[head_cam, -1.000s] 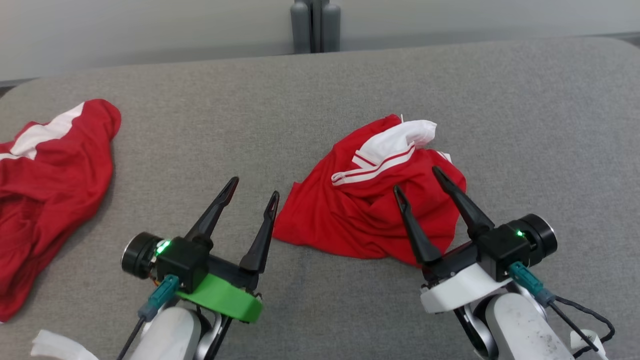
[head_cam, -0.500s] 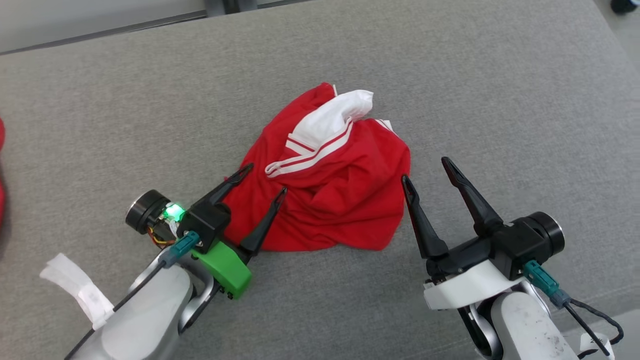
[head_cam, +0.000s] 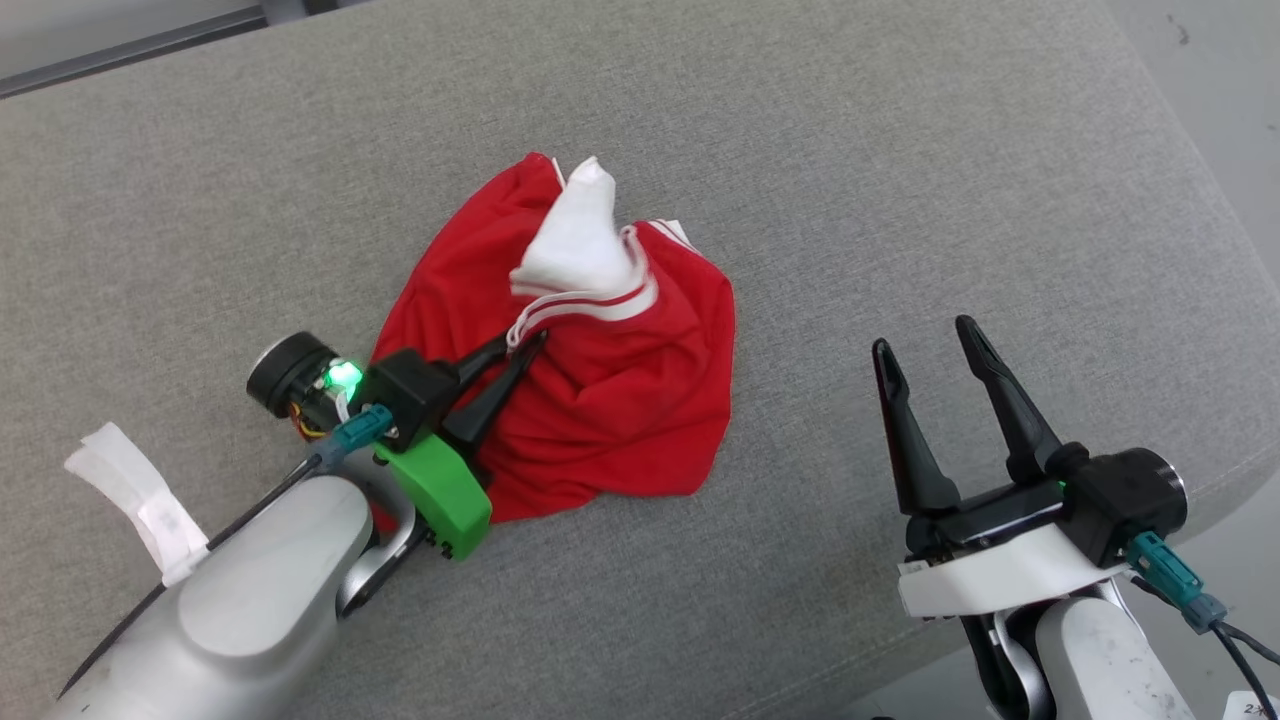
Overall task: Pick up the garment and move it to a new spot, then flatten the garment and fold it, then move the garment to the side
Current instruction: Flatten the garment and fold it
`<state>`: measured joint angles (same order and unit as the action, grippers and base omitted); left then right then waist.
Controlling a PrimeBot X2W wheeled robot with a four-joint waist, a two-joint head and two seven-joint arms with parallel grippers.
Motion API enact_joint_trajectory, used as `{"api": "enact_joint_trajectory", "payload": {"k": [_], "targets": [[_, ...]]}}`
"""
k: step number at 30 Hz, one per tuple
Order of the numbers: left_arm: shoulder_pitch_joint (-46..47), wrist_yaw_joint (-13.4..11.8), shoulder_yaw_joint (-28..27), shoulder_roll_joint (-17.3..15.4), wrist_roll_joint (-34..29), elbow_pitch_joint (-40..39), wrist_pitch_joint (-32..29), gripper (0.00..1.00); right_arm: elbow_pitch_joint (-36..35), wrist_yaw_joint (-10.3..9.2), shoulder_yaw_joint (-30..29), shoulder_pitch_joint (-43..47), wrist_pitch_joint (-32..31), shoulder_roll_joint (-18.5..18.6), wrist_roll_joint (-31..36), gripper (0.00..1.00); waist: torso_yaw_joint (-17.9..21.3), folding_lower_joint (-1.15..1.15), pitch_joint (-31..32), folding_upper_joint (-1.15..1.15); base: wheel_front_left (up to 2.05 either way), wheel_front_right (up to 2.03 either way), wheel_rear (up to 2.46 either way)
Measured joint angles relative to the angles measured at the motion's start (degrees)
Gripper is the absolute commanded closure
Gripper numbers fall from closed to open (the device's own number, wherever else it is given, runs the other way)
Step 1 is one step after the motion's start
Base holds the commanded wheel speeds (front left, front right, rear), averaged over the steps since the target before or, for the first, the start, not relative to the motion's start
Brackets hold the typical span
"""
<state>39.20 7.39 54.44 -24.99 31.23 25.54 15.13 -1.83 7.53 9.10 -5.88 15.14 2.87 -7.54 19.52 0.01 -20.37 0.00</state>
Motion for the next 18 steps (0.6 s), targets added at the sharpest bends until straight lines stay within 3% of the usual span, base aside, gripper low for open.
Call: {"api": "enact_joint_trajectory", "payload": {"k": [3,7,13,18], "targets": [[1.13,0.0,-0.65,0.29,4.39,-4.26,-0.01,1.0,0.6,0.0,-0.53,0.9,0.0,0.08,-0.45,0.0,0.24,0.0,0.79,0.0,0.0,0.0,0.0],[5.05,0.0,2.8,-0.31,10.28,-9.58,-0.01,1.0,1.26,0.0,-0.16,0.97,0.0,-0.01,-1.27,0.0,0.52,0.0,2.59,0.0,0.0,0.0,0.0],[22.54,0.0,8.02,-0.4,17.73,-13.72,-0.94,1.0,1.85,0.0,-0.22,1.07,0.0,0.0,-3.82,0.0,2.15,0.0,5.26,0.0,0.0,0.0,0.0],[36.34,0.0,5.2,2.45,22.32,-11.32,-0.43,1.0,2.75,0.0,-0.58,3.02,0.0,-0.02,-4.64,0.0,3.62,0.0,7.69,0.0,0.0,0.0,0.0]]}}
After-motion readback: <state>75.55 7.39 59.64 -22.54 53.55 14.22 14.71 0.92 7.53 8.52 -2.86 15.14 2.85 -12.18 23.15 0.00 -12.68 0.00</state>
